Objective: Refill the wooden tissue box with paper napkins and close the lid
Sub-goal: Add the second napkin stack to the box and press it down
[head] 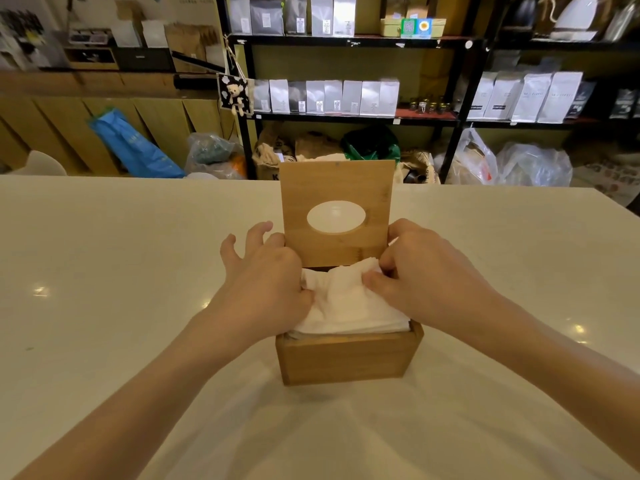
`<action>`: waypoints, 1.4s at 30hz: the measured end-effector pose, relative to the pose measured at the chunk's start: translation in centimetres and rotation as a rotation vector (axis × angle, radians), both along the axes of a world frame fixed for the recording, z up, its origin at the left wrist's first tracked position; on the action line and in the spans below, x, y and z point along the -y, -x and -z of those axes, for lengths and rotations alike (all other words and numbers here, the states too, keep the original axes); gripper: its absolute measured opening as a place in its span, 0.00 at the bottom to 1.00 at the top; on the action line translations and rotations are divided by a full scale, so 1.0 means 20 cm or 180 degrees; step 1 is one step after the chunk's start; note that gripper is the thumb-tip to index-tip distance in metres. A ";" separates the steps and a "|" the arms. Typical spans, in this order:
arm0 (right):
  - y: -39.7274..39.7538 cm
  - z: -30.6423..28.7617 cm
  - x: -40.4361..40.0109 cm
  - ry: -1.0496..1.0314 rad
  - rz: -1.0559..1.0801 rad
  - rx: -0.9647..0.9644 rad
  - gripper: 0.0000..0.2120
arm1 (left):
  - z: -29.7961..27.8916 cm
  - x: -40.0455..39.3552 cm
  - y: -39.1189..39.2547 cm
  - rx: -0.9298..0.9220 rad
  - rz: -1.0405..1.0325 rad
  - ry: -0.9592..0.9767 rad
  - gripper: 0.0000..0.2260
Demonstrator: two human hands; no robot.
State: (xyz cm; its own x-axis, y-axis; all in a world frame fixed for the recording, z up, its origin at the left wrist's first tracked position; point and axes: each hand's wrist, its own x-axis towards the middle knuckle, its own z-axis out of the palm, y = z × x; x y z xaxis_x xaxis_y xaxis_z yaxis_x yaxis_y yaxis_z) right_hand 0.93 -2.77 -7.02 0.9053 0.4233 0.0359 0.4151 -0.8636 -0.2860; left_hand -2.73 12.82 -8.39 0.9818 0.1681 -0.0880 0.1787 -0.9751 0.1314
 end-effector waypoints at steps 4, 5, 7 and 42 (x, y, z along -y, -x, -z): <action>0.00 -0.01 -0.01 0.0294 -0.0043 0.0130 0.12 | -0.01 0.00 0.00 0.0024 0.0004 -0.0137 0.17; 0.00 0.00 -0.01 0.0316 -0.0059 0.0154 0.12 | -0.01 0.00 0.00 0.0023 0.0005 -0.0170 0.17; 0.00 0.00 -0.01 0.0291 -0.0071 0.0149 0.12 | -0.01 0.00 0.00 0.0024 0.0017 -0.0160 0.16; 0.03 -0.02 0.00 0.0664 0.0150 0.0733 0.12 | -0.09 0.03 0.06 0.0494 -0.0097 -0.0331 0.11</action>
